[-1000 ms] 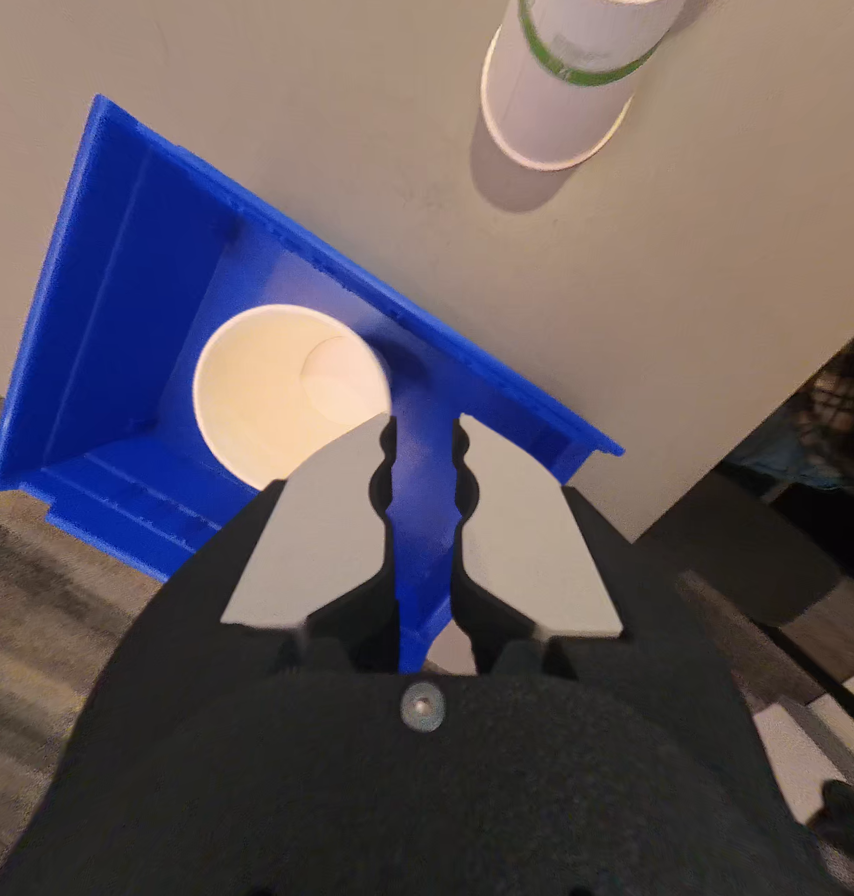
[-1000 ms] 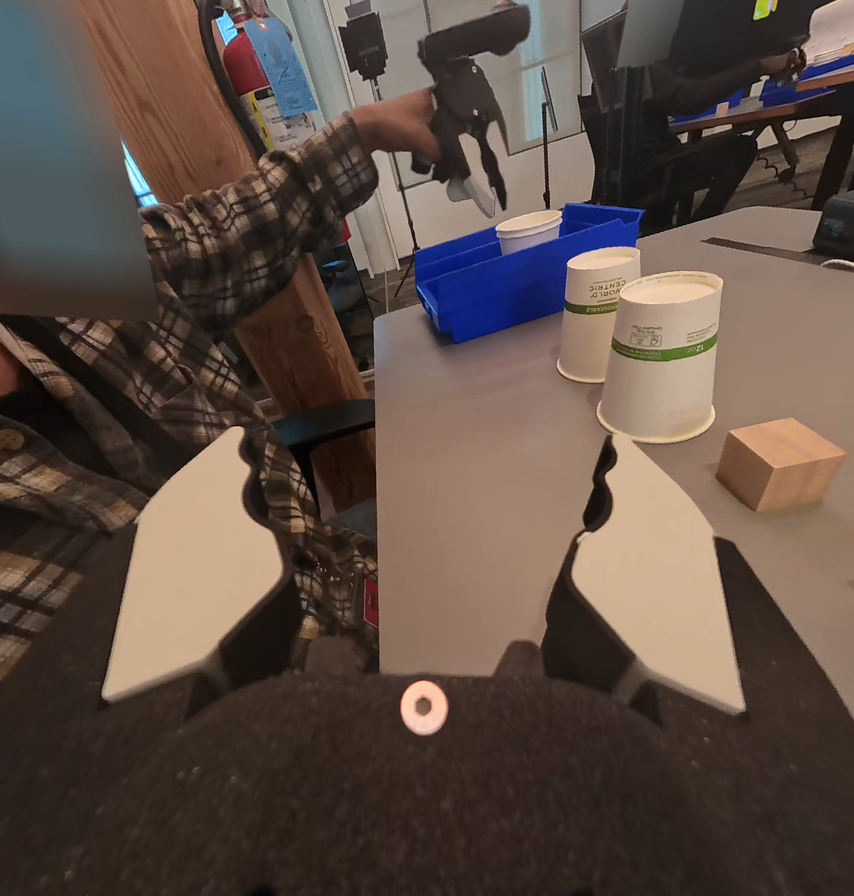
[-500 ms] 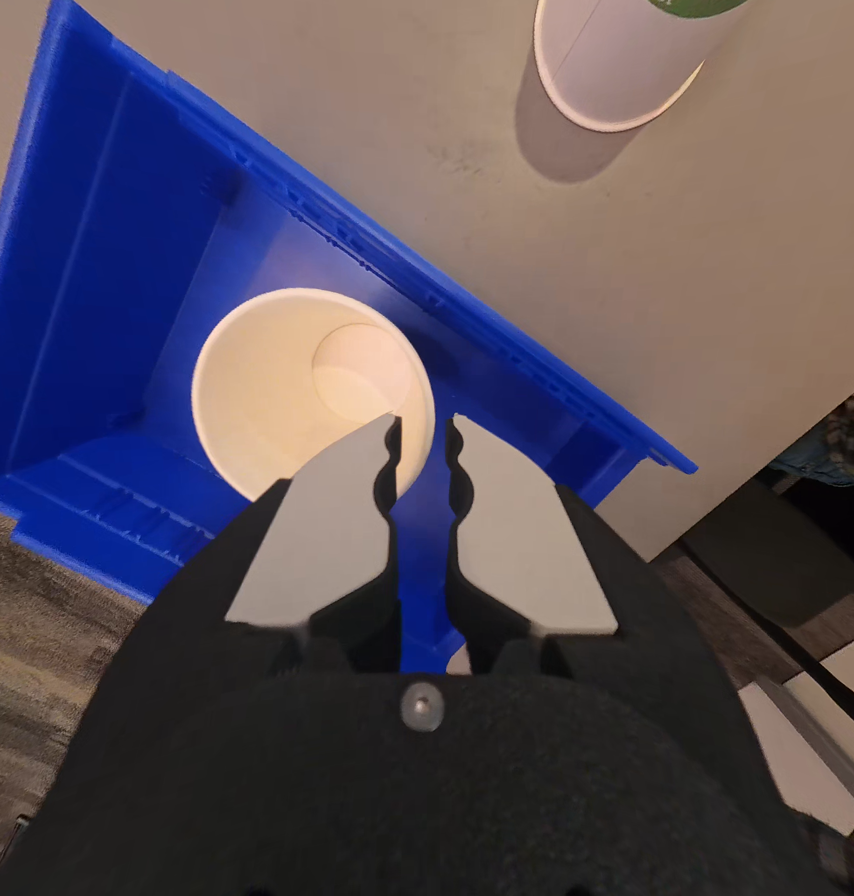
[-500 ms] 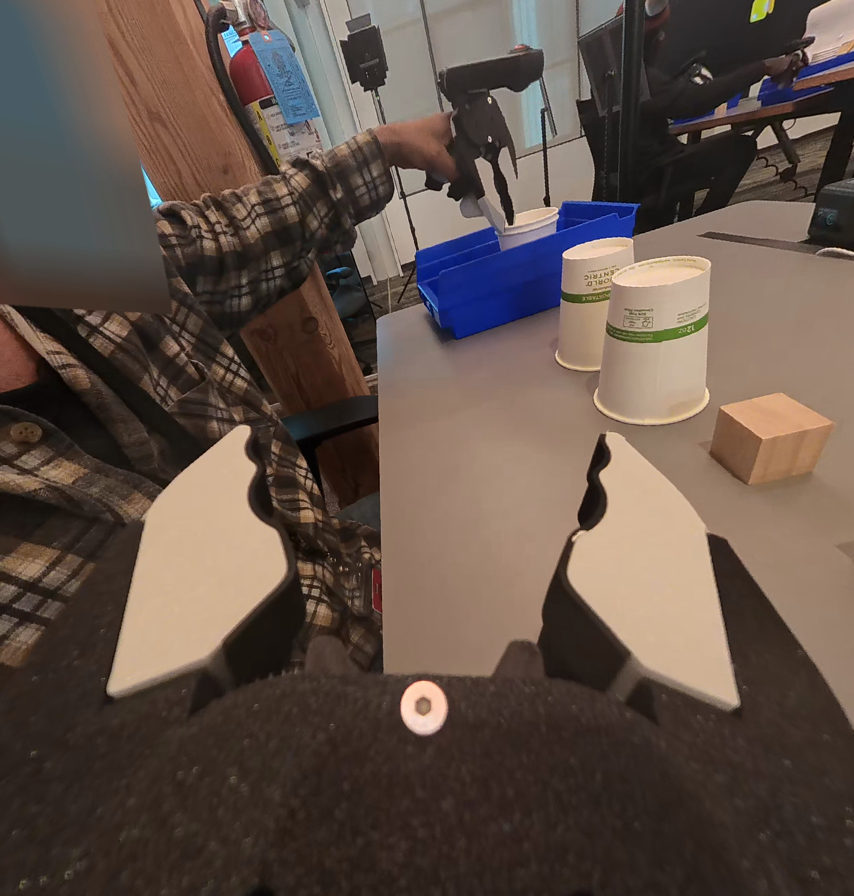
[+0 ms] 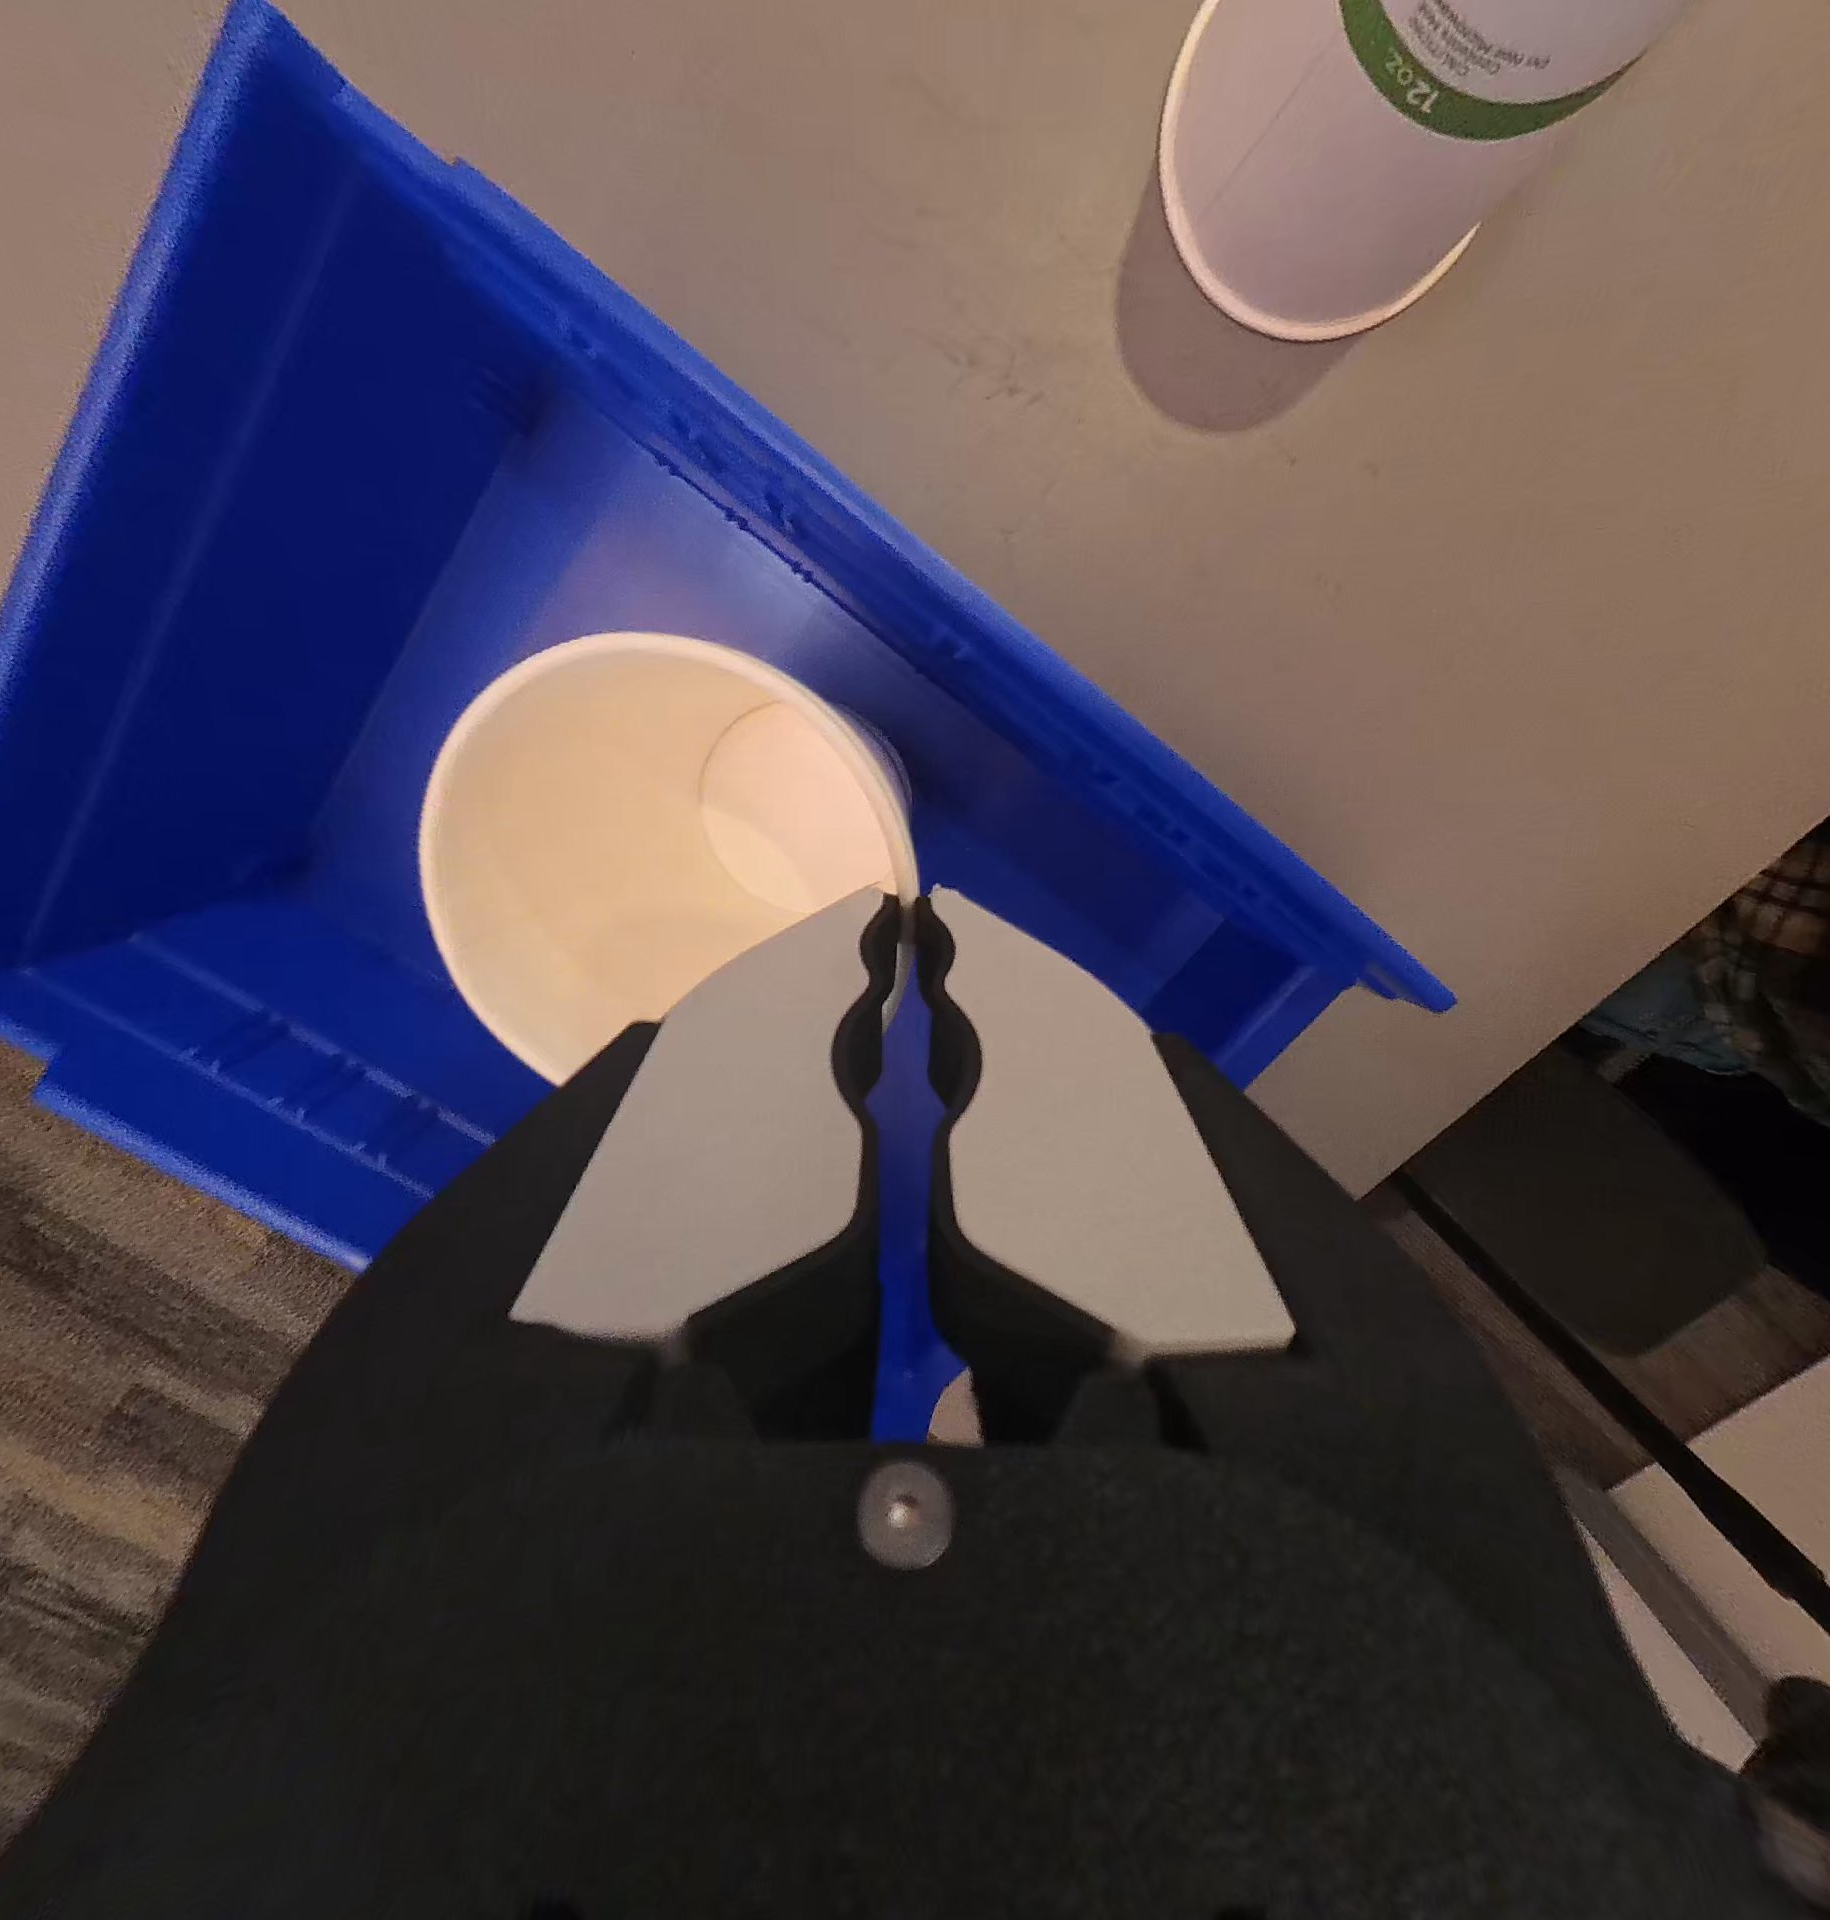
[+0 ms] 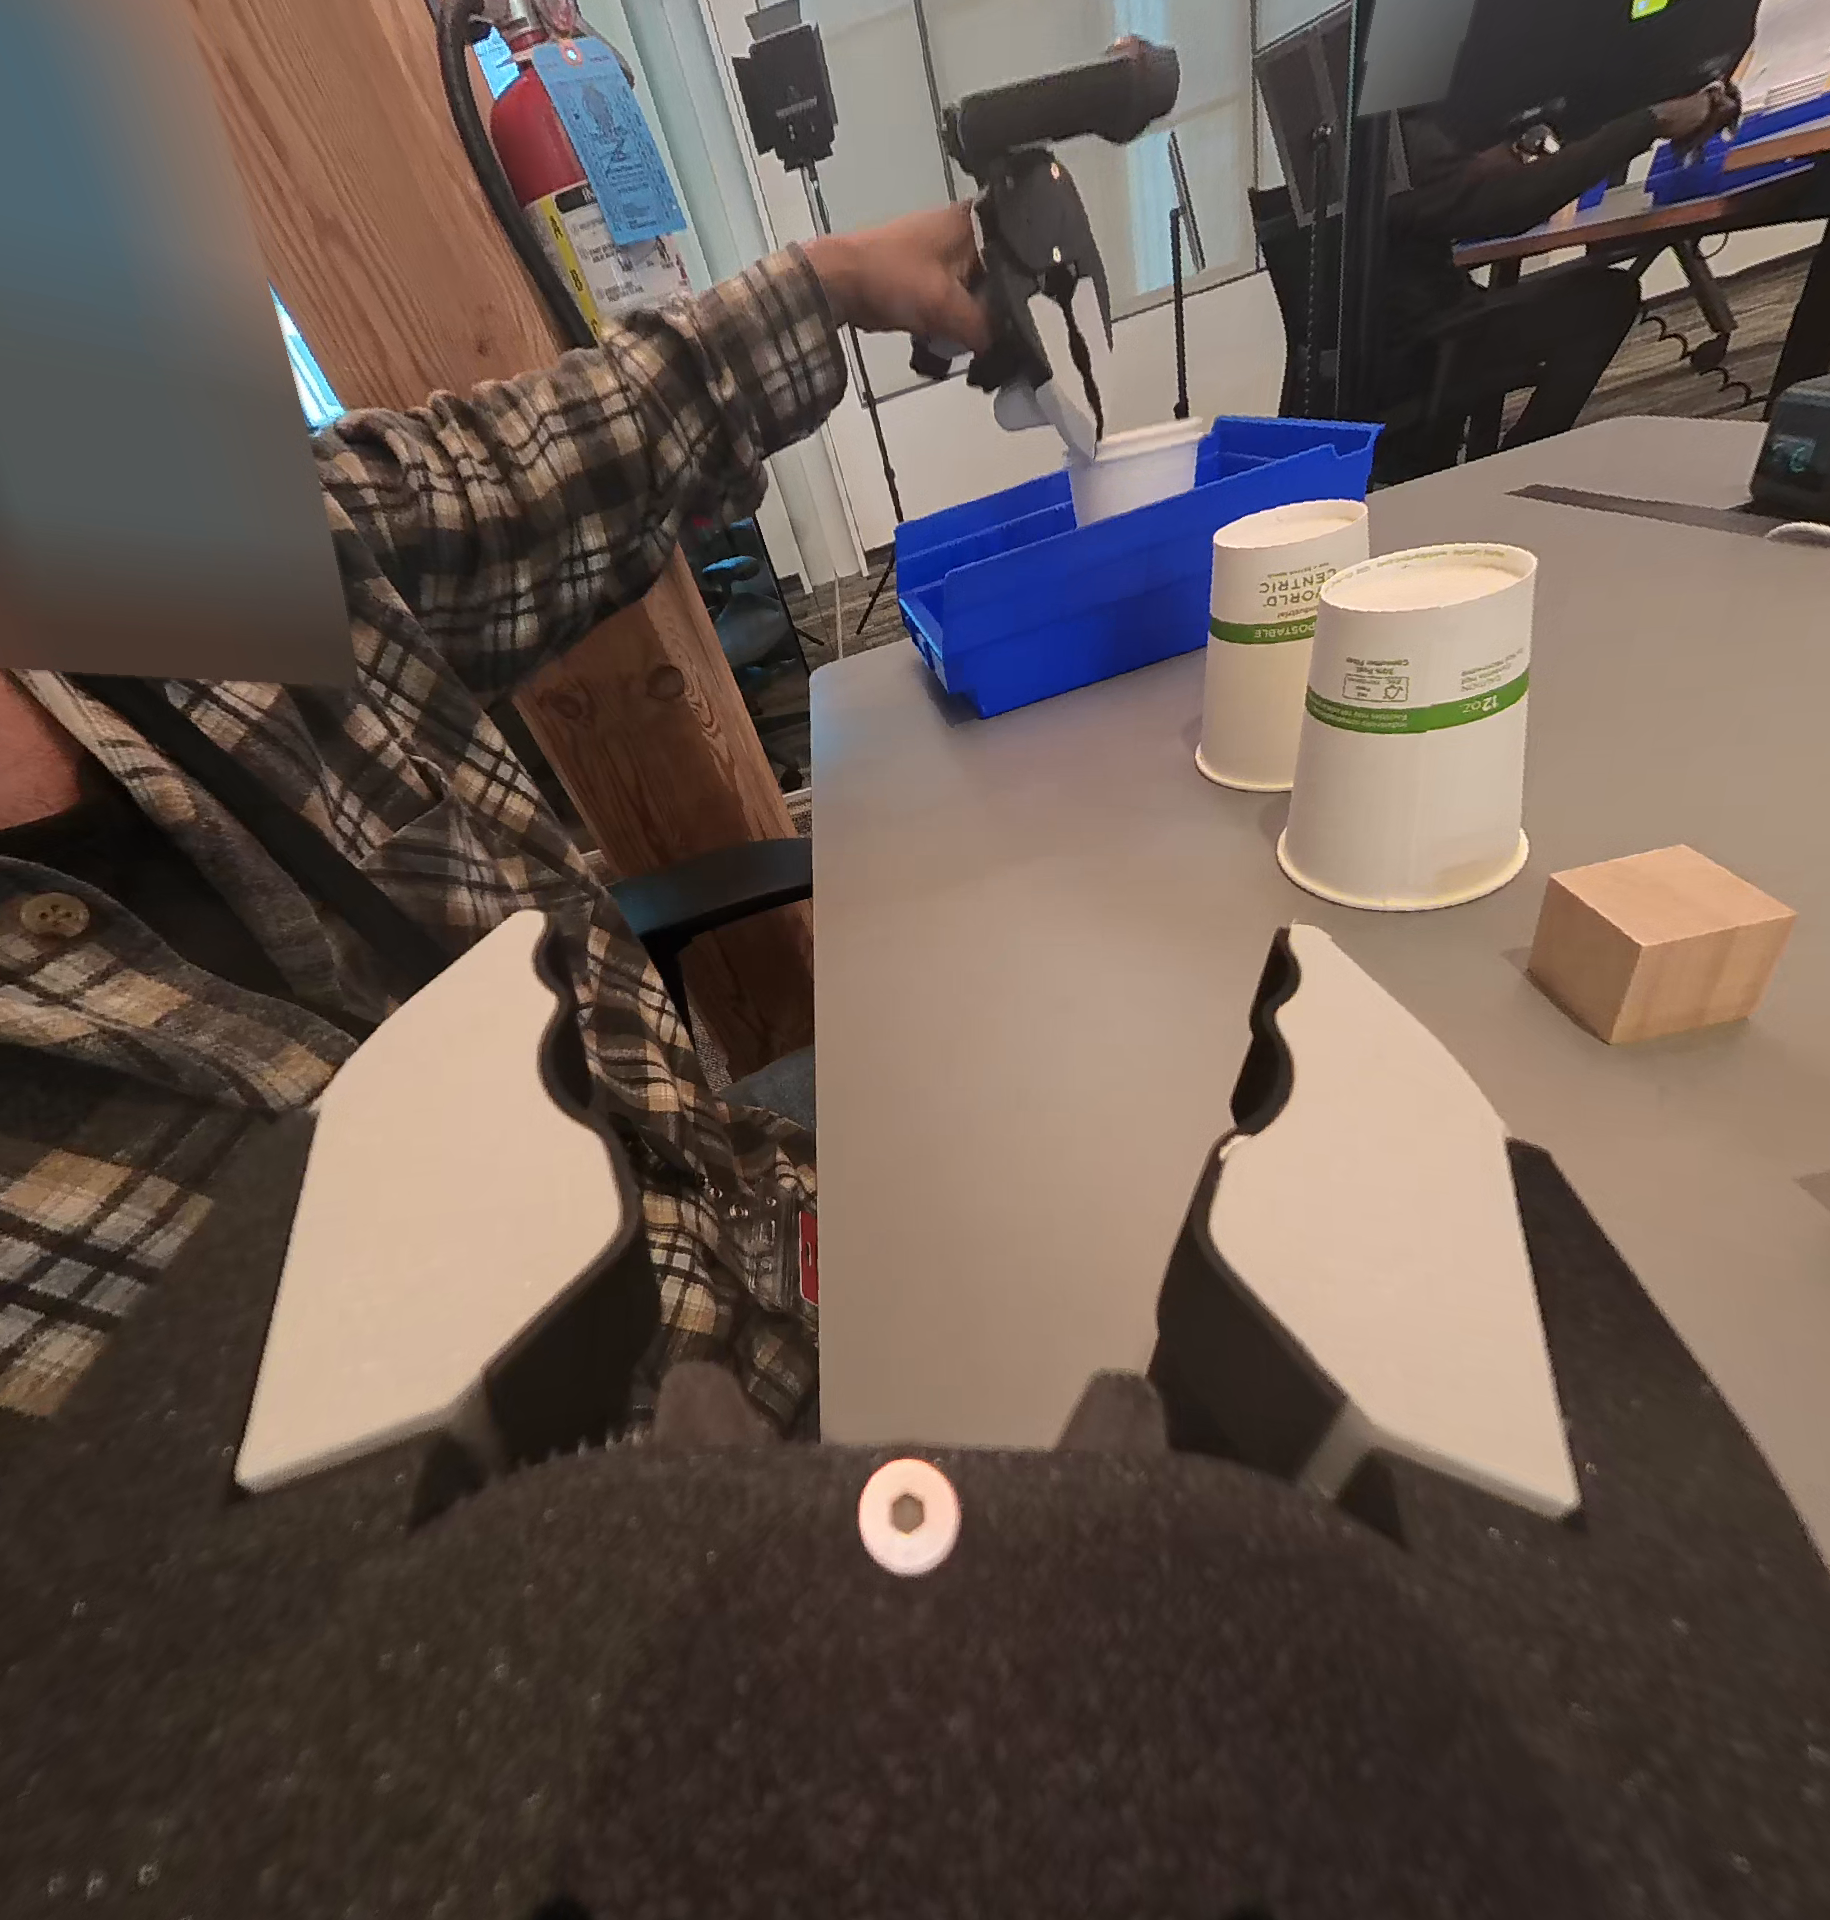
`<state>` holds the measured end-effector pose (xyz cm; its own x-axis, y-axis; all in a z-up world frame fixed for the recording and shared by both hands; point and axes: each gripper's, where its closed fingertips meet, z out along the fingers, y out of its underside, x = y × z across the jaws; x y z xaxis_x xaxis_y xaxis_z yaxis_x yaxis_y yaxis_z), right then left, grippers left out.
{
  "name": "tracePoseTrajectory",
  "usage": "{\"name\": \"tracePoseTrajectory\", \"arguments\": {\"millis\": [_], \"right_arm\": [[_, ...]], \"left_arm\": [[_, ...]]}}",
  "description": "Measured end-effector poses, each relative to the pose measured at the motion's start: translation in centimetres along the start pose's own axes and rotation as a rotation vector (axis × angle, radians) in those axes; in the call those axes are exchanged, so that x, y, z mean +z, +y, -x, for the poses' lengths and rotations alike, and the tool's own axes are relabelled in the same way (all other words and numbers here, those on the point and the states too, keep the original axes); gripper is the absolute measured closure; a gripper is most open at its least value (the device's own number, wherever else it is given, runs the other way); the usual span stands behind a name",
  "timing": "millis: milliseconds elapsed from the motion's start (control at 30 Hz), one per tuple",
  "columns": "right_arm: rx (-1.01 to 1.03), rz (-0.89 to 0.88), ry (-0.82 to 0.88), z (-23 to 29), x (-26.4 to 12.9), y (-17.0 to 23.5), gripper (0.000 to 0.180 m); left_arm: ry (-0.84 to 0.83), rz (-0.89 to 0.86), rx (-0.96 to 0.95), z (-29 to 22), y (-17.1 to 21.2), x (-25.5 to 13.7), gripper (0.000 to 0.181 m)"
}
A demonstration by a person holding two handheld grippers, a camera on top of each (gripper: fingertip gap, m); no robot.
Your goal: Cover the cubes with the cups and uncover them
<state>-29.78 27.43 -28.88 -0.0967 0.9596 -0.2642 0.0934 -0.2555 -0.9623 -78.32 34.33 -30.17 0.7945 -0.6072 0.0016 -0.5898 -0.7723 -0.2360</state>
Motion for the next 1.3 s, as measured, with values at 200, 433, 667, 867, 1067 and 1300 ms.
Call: {"name": "tracePoseTrajectory", "arguments": {"millis": [200, 433, 667, 867, 1067, 1300], "right_arm": [[-0.003, 0.001, -0.004, 0.2, 0.0, 0.1, 0.060], [0.002, 0.002, -0.009, 0.6, -0.3, 0.4, 0.062], [0.007, 0.000, -0.012, 0.8, -0.3, 0.7, 0.063], [0.009, 0.007, -0.024, 1.1, -0.3, 1.2, 0.063], [0.019, -0.006, -0.031, 1.1, -0.3, 1.3, 0.064], [0.021, -0.002, -0.035, 1.1, -0.4, 1.6, 0.065]], "left_arm": [[-0.081, -0.010, -0.001, 0.7, -0.3, -1.6, 0.178], [-0.134, -0.022, -0.006, 0.9, -0.8, -3.6, 0.178], [-0.112, 0.017, -0.013, 0.3, -0.8, -3.7, 0.178], [-0.071, 0.030, -0.071, 0.3, -0.5, -3.3, 0.178], [-0.011, 0.031, -0.099, -0.3, -0.5, -2.3, 0.178], [-0.026, 0.032, -0.106, 0.0, -0.3, -2.7, 0.178]]}}
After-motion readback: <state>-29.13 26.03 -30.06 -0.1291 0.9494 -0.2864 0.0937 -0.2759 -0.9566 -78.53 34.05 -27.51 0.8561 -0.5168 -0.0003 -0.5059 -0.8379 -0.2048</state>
